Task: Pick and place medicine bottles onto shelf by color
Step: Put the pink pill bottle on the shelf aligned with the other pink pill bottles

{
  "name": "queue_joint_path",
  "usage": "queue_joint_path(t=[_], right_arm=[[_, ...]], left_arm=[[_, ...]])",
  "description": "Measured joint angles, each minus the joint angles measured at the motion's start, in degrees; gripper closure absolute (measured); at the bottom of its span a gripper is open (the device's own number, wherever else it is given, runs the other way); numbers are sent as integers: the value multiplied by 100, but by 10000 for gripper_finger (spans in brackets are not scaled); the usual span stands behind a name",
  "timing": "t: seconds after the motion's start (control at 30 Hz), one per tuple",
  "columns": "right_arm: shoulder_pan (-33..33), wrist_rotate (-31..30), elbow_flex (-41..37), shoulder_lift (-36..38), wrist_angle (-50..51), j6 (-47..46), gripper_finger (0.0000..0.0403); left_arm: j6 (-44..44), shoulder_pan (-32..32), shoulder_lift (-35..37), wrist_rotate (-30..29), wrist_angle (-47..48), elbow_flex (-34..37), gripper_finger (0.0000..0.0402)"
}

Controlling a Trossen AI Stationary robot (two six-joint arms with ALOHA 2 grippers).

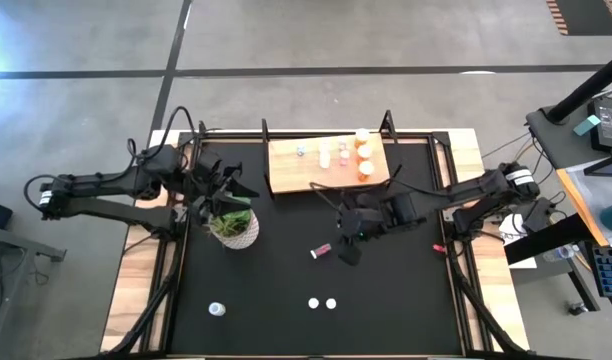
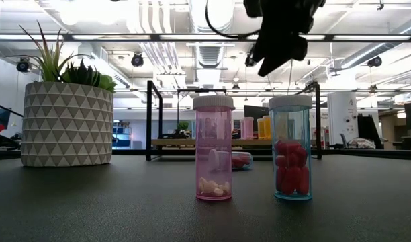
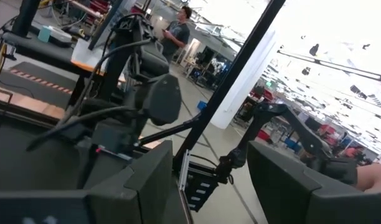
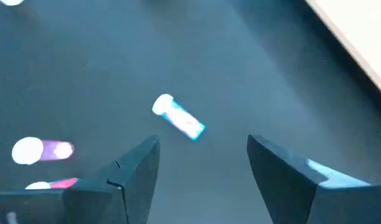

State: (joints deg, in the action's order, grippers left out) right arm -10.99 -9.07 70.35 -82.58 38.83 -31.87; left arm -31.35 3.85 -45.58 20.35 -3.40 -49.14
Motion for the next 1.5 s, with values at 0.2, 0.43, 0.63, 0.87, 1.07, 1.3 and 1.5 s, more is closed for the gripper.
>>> queue_joint_path(t=[0.2,0.43,0.63,0.87,1.07,1.3,1.5], right_arm=[[-391,-11,-34,-3,-400,588,172],[-1219,-169,-38,-3,-831,466,172],[-2365,-1165,-51,-3,-798,-111,172],[-2873,-2393,-51,-92,-897,-645,172],[-2719,-2438,-20,-660,-1672,-489,172],[-2438,-2348,920,-1749,-1837,-248,172],[-2346,-2004,1885,-2628,-1130,-179,172]], left_arm=[[-167,-213,-210,-11,-281,0,212],[-579,-614,-348,-185,-875,1,212],[-325,-1348,-377,-1270,-1225,1,212],[-327,-1981,-470,-1931,-1633,1,212],[-249,-2208,-416,-1921,-1609,1,212],[-283,-2207,-73,-1174,-1505,1,212],[-280,-2207,359,-534,-1479,1,212]])
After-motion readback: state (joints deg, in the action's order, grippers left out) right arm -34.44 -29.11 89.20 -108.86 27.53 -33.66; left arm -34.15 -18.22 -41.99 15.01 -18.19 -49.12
